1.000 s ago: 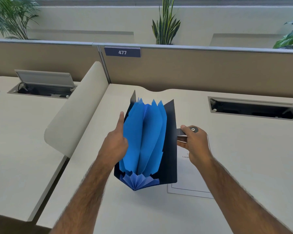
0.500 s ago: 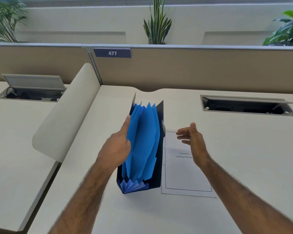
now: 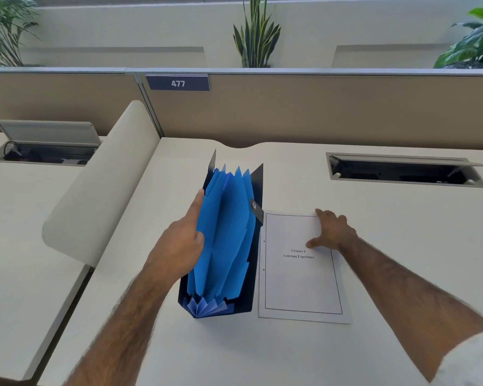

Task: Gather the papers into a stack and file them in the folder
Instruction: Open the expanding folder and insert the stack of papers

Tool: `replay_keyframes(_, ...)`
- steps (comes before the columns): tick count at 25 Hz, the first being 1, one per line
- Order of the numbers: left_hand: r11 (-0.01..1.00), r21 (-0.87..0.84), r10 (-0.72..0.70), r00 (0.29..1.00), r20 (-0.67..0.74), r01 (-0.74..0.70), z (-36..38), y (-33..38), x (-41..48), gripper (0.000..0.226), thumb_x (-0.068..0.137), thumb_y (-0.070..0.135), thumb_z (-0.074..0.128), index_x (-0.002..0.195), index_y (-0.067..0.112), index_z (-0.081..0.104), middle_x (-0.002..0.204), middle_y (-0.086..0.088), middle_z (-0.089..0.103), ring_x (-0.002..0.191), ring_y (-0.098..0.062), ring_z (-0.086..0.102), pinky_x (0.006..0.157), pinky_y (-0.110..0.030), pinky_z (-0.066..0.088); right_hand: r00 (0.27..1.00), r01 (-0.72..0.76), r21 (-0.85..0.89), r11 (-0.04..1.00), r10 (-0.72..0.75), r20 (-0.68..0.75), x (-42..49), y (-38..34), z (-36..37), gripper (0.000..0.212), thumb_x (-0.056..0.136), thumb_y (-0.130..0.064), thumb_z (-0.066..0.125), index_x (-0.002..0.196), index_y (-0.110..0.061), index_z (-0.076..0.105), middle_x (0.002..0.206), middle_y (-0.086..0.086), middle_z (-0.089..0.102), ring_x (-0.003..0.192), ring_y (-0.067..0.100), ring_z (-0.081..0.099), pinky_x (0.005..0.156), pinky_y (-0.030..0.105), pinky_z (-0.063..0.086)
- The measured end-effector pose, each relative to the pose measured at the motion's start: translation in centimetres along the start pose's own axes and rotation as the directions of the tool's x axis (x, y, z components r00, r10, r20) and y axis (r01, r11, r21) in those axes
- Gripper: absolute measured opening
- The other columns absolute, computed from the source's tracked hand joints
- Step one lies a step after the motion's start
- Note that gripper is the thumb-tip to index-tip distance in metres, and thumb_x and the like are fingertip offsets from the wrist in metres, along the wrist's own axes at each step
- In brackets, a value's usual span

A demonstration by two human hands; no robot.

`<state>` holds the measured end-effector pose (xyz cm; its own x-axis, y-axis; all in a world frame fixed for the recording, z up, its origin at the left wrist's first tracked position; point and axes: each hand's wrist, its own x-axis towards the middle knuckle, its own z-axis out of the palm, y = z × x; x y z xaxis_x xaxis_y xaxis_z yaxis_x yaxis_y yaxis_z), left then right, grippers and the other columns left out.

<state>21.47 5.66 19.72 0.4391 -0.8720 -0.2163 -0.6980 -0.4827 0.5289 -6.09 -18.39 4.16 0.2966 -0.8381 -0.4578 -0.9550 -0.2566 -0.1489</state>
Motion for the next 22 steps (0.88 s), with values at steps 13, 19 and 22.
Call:
replay_keyframes(13, 0.999, -0.035, 0.03, 1.0, -0.007, -0.03, -0.6, -0.2, -0.2, 0.084, 0.099, 0.004, 0.03, 0.153, 0.06, 0.0, 0.107, -0.019, 0.064, 0.058, -0.015, 0.047, 0.049, -0.022, 0.039, 0.989, -0.147, 0.382, 0.912, 0.144, 0.037, 0.3, -1.1, 0.6, 0.14, 0.064, -0.017, 0.093, 0.16, -0.026, -0.008, 0.144, 0.028, 0.03, 0.122, 0.049, 0.052, 0.098, 0.048, 0.048)
replay_keyframes(19, 0.993, -0.117, -0.023, 1.0, -0.021, 0.02, -0.5, -0.4, 0.0, 0.078, 0.102, 0.01, 0.035, 0.159, 0.043, -0.008, 0.085, -0.006, 0.057, 0.061, -0.013, 0.051, 0.049, -0.022, 0.04, 0.938, -0.146, 0.775, 0.615, 0.334, -0.088, -1.9, 1.4, 2.6, 0.01, 0.064, -0.011, 0.062, 0.069, -0.004, 0.058, 0.066, 0.01, 0.054, 0.07, 0.028, 0.052, 0.06, 0.033, 0.039)
replay_keyframes(22, 0.972, -0.228, -0.072, 0.997, -0.024, 0.064, -0.5, -0.7, -0.1, 0.07, 0.103, 0.016, 0.036, 0.161, 0.038, 0.002, 0.106, -0.006, 0.064, 0.079, -0.02, 0.064, 0.062, -0.033, 0.057, 0.933, -0.071, 0.783, 0.618, 0.32, -0.167, -3.8, 1.8, 2.1, 0.018, 0.077, -0.011, 0.057, 0.061, -0.011, 0.048, 0.062, 0.007, 0.048, 0.066, 0.025, 0.046, 0.059, 0.032, 0.033)
